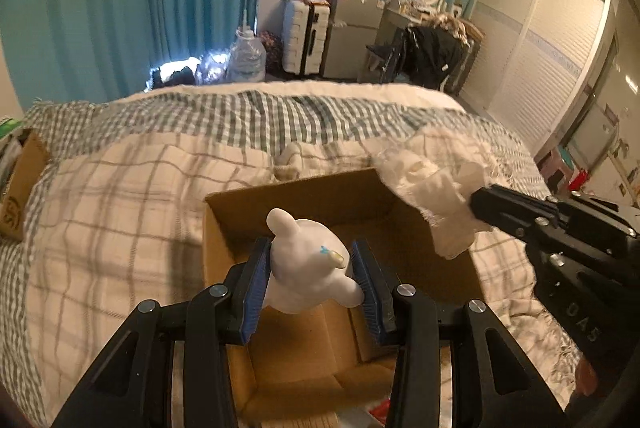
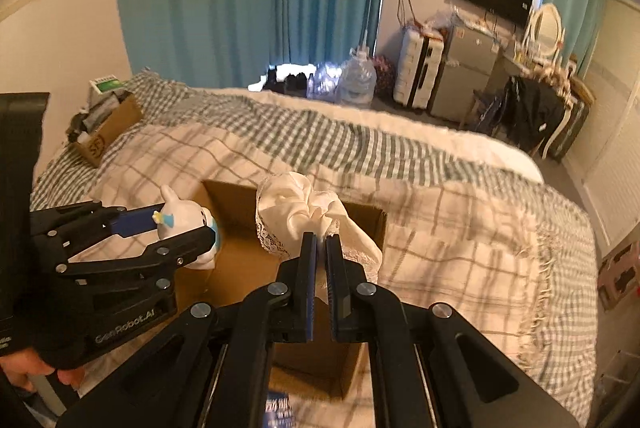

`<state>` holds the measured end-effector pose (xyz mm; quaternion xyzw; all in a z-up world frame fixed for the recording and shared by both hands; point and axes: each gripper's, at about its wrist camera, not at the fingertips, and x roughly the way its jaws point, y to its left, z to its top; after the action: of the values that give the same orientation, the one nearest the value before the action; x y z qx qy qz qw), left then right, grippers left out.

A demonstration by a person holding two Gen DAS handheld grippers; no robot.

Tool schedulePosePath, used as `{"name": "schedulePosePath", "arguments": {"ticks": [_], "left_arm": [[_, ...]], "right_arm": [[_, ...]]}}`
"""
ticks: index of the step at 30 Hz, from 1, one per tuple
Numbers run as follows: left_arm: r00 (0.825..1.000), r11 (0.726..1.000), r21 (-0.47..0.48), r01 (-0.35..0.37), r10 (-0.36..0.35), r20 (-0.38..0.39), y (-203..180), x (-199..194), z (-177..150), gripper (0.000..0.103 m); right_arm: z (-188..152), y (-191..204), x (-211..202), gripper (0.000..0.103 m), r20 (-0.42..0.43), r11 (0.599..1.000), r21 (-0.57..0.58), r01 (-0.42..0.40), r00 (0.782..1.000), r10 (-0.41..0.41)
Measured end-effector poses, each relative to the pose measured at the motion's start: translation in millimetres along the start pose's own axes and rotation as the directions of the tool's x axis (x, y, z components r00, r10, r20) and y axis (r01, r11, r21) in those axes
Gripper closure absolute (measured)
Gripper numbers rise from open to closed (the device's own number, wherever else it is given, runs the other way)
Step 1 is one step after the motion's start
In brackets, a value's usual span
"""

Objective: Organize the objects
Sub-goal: 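Carry both held items over the cardboard box and open both tools, then lift both open tools away from the cardboard box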

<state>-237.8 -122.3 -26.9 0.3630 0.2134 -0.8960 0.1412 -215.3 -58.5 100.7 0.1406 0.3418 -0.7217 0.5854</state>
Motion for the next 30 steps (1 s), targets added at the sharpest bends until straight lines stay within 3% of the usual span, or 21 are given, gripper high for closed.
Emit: {"name": "schedulePosePath", "arguments": {"ticks": [4, 8, 10, 11, 13, 16, 18, 23, 30], "left_arm": [[0.999, 1.000, 0.011, 0.028, -0.028, -0.035, 2, 24, -3, 0.061], [0.998, 1.000, 0.015, 0.023, -0.022, -0.052, -3, 28, -6, 0.057], [0.999, 1.000, 0.008, 0.014, -0.014, -0.050, -5, 22, -3, 0.036], [0.999, 1.000, 0.003, -0.002, 0.003, -0.041, -6, 16, -3, 0.030], [1.000, 1.000, -0.010, -0.027, 0.027, -0.012, -3, 0, -4, 0.010], [0.999, 0.998, -0.022, -0.053, 0.053, 0.014, 0, -30, -9, 0.008], [0.997, 0.997, -0.027, -0.075, 0.076, 0.015, 3, -49, -16, 0.007], [0.991, 0.991, -0.056, -0.125, 0.127, 0.034, 9, -102, -46, 0.003], [0.976, 0.980, -0.077, -0.183, 0.191, 0.104, 1, -182, -95, 0.000]], "right_arm": [[-9, -3, 28, 0.099, -0.034, 1.000, 0.002, 0.003, 0.999, -0.003], [-14, -5, 29, 0.097, -0.018, 0.999, 0.025, -0.034, 0.999, 0.034], [-13, -9, 20, 0.080, -0.002, 0.999, 0.041, -0.035, 0.999, 0.035], [-12, -10, 14, 0.058, 0.004, 0.999, 0.046, -0.026, 1.000, 0.026], [-11, -14, -7, 0.044, 0.039, 0.998, 0.059, -0.005, 0.999, 0.002], [-13, -17, -43, 0.038, 0.063, 0.998, 0.065, -0.008, 0.998, 0.004], [-17, -15, -71, 0.026, 0.083, 0.999, 0.051, 0.017, 0.996, -0.021], [-34, -7, -130, 0.022, 0.111, 0.999, 0.013, 0.031, 0.993, -0.032], [-71, 16, -195, 0.003, 0.162, 0.997, -0.025, 0.078, 0.984, -0.073]]}}
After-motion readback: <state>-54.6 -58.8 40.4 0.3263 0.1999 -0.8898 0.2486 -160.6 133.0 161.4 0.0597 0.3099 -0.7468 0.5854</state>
